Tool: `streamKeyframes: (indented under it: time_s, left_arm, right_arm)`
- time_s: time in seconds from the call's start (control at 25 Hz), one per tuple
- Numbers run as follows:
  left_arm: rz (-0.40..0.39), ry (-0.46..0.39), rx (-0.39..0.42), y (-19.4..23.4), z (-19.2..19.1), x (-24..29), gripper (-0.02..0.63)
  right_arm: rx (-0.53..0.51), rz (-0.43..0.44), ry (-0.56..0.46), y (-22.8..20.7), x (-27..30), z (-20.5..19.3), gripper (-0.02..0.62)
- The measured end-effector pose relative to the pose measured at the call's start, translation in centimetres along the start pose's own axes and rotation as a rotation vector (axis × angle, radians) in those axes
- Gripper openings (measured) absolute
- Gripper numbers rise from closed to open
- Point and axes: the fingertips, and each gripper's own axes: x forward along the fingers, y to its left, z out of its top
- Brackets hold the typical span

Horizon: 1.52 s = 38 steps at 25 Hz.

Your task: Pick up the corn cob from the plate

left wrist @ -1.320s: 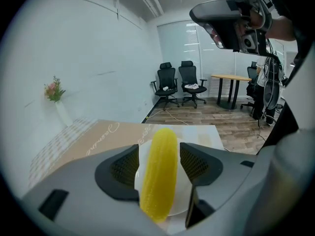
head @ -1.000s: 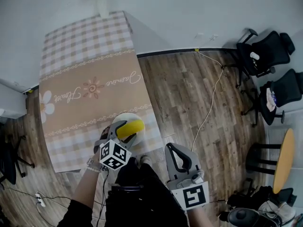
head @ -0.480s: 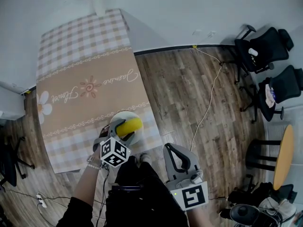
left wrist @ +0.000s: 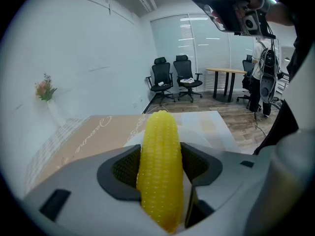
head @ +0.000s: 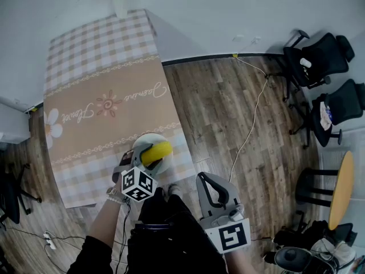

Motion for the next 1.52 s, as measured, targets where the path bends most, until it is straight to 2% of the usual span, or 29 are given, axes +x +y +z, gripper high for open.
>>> streamKeyframes:
  time_s: [0.28,0.48,0.68,0.76,1.0,1.24,1.52]
  left_arm:
    - [-0.001,-0.01,-0.02,0.1,0.1,0.0,0.259]
    - [-0.034,0.006,-0.104,0.2,-0.1,0.1,0.258]
    - [-0.024,0.016,-0.046,0.1,0.0,0.1,0.258]
    - [-0.024,0.023,-0.047,0.1,0.0,0.1,0.258]
    - [-0.061,0.047,-0.108,0.2,0.0,0.2,0.258]
    - [-0.071,0.023,-0.213,0.0,0.3,-0.1,0.258]
    - [-0.048,0.003,-0.222,-0.1,1.0,-0.7,0.257]
  right_arm:
    - [-0.004,0.007,0.008,0.2,0.1,-0.1,0.043]
    - [-0.002,0.009,0.009,0.4,-0.1,-0.3,0.043]
    - [0.006,0.006,0.026,0.5,-0.2,-0.5,0.043]
    - [0.002,0.006,0.021,0.5,-0.2,-0.4,0.043]
    - [0.003,0.006,0.038,0.6,-0.5,-0.7,0.043]
    - [-0.004,-0.005,0.044,0.2,-1.0,-0.8,0.043]
    - [-0.021,0.01,0.023,0.3,-0.9,-0.4,0.043]
